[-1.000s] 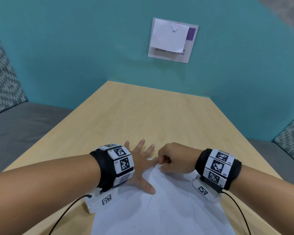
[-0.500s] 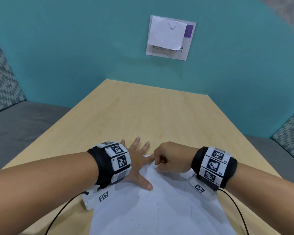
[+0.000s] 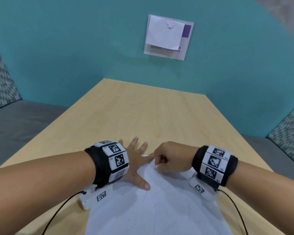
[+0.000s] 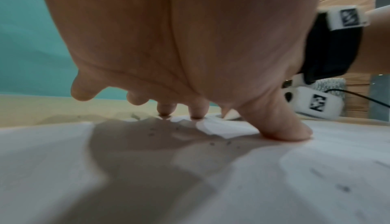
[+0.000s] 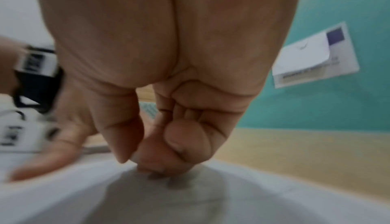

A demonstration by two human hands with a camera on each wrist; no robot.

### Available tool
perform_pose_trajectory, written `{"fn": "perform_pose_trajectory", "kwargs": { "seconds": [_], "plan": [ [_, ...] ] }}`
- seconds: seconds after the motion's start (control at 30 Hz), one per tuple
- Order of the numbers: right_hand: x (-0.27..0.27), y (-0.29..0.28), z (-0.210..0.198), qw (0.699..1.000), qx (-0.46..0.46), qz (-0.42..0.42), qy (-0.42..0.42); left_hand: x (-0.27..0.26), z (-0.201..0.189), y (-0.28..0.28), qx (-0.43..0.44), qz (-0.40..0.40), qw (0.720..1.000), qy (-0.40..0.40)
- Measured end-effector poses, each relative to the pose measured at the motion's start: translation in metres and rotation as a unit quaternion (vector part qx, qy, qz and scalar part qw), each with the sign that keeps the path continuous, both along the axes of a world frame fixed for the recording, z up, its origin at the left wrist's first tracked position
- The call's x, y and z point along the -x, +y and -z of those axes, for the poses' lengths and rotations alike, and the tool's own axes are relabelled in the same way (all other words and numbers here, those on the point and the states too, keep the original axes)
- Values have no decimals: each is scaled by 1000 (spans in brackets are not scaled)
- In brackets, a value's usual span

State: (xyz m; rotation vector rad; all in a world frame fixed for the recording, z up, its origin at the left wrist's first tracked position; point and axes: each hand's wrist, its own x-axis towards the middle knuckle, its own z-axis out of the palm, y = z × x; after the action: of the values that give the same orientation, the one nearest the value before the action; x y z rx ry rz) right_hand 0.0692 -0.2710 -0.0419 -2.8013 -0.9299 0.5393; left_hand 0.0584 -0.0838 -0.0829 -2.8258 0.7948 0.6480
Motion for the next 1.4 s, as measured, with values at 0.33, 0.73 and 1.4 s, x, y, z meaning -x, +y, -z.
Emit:
{"fn": "perform_pose_trajectory", "kwargs": {
  "seconds": [0.33,0.73,1.4],
  "plan": [
    [-5,-6,0,1000,-4,18,0,1,-1,0,-3,-1,1000,-2],
    [-11,-16,4,999,10,33,-13,4,-3,0,-6,7,1000,-8],
    [3,-10,1,1000,9,-2,1,9,-13,-12,28,40,998,28]
  ]
}}
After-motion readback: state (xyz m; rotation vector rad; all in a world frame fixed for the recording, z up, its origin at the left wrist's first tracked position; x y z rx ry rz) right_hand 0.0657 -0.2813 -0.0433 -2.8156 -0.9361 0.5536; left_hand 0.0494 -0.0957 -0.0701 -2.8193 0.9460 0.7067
